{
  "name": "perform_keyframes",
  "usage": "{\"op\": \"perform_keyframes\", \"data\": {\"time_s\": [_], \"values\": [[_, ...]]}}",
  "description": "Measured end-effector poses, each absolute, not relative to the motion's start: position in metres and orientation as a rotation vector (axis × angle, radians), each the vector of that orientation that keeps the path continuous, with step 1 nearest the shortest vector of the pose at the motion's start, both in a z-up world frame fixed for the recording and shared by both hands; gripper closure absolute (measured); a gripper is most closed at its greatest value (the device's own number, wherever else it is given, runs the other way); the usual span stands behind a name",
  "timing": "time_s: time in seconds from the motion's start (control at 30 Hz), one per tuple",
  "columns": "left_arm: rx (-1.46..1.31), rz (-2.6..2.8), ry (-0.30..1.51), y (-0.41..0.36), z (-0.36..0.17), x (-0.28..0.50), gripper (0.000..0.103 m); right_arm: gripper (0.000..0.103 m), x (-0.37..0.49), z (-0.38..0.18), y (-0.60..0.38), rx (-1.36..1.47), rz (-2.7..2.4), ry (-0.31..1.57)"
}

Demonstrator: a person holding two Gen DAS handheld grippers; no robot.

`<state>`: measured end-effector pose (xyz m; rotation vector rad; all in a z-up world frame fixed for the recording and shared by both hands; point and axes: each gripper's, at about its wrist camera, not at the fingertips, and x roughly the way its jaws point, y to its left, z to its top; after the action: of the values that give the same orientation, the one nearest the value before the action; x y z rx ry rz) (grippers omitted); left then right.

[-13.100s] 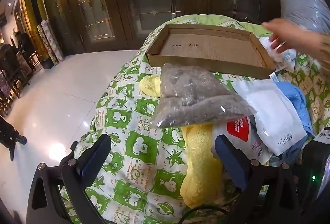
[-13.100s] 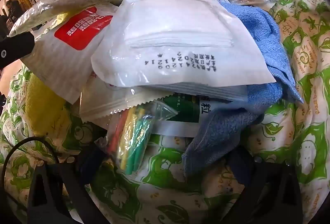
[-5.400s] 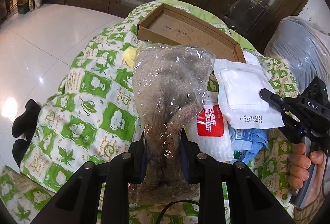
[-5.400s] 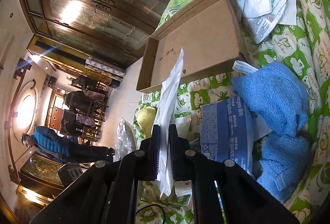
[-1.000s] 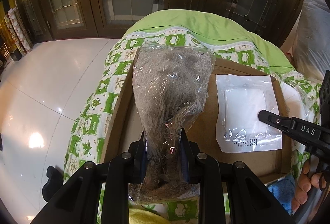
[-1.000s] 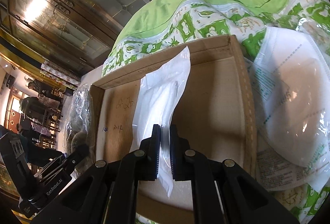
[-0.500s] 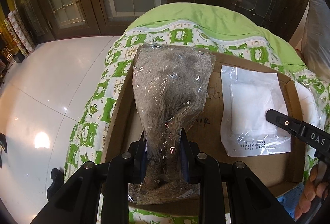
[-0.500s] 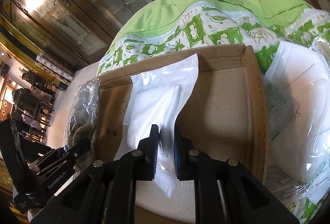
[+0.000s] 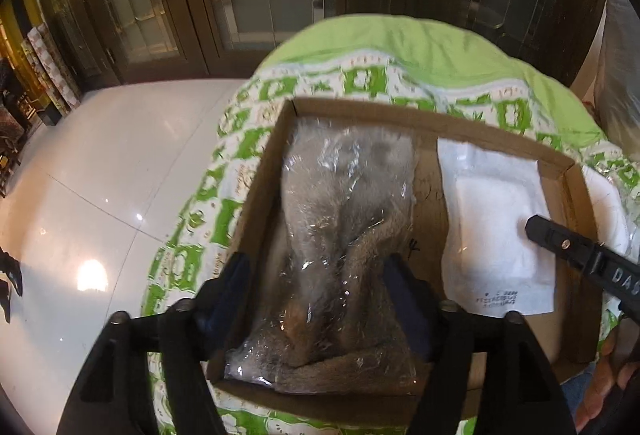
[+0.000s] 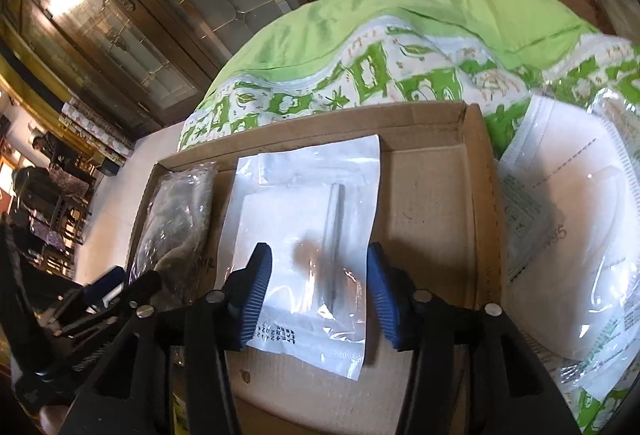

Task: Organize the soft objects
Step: 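Lower both items into the box lid and open both grippers, then move both grippers back to the pile of remaining items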

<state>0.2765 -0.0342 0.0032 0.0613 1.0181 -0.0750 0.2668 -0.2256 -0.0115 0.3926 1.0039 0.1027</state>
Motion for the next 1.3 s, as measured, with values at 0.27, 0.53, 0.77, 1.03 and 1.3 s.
{"op": "perform_keyframes", "data": {"time_s": [0.27,0.53,0.77,1.03,1.3], "values": [[0.04,-0.082,1.022,-0.027,0.023,0.253,0.025,0.036,0.244,0.007,-0.225,0.369,0.088,0.958],[0.037,-0.099,1.019,-0.02,0.036,0.198,0.024,0.032,0.21,0.014,-0.234,0.442,0.096,0.997],[0.043,-0.089,1.012,-0.011,0.041,0.149,0.021,0.025,0.166,0.021,-0.237,0.42,0.057,1.011],[0.034,-0.101,1.028,-0.014,0.042,0.106,0.021,0.025,0.116,0.021,-0.241,0.342,-0.026,1.05],[0.045,-0.12,1.048,-0.026,0.039,0.07,0.021,0.025,0.073,0.02,-0.242,0.276,-0.065,1.055]]}}
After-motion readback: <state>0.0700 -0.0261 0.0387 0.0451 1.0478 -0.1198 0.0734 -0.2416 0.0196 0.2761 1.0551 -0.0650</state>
